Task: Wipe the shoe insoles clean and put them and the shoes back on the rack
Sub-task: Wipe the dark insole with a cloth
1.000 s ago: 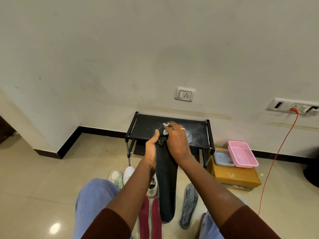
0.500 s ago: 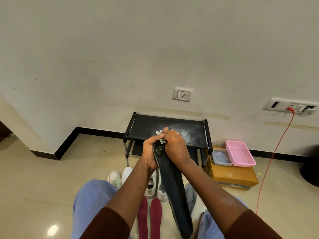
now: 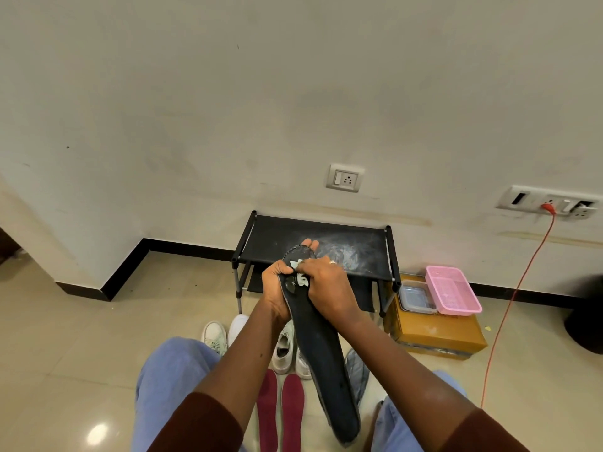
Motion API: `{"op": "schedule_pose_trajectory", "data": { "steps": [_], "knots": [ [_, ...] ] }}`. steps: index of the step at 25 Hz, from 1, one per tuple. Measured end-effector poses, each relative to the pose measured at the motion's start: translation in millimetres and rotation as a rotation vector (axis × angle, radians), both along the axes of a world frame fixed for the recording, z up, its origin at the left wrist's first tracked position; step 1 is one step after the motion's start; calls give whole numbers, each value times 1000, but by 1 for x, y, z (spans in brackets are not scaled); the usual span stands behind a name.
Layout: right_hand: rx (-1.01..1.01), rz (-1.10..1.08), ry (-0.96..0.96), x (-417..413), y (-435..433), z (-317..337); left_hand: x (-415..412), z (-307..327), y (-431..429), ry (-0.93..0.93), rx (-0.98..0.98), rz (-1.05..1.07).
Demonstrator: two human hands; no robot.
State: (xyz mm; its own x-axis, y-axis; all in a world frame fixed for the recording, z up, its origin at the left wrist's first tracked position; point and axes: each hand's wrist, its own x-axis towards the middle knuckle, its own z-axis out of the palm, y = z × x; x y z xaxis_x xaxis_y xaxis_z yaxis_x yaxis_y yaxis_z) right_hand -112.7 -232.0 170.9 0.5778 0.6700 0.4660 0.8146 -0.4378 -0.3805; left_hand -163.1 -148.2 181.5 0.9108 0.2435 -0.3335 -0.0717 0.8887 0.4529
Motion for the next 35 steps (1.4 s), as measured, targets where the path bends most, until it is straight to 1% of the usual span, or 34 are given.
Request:
{"op": "schedule_pose_trajectory", "data": {
  "steps": [2,3,5,6,10,13,16,19,23,26,27,32,35],
  "knots": [
    [2,18,-9,-3,-2,-2,-1,-1,0,44,16,14],
    [6,24,-44,-1,-1,-2,-1,-2,0,50,11,14],
    [-15,1,-87,4,3,0,0,-2,0,18,-20,30],
    [-34,-22,-72,7,5,2,0,-3,-1,7,-21,25],
    [-144,-69,-23,13,16,5,-6,0,-5,107,74,7],
    [-203,-88,42,10,20,4,-5,-3,-3,116,41,54],
    [-234,-107,44,4,21,4,0,-12,2,22,-13,108],
    [-297,-153,55,-3,13,9,2,-16,2,-56,-20,116],
    [-439,-211,188,-12,-2,13,2,-24,4,-54,-51,167],
    [-411,-170,243,-12,-6,6,2,-27,8,-59,-40,162],
    [-381,-148,237,-11,-5,4,3,-26,11,-67,-34,157],
    [-298,-86,61,1,8,11,0,-12,7,-78,-8,98],
    [-330,-117,26,16,21,19,-6,-9,-3,30,27,107]
  ]
}}
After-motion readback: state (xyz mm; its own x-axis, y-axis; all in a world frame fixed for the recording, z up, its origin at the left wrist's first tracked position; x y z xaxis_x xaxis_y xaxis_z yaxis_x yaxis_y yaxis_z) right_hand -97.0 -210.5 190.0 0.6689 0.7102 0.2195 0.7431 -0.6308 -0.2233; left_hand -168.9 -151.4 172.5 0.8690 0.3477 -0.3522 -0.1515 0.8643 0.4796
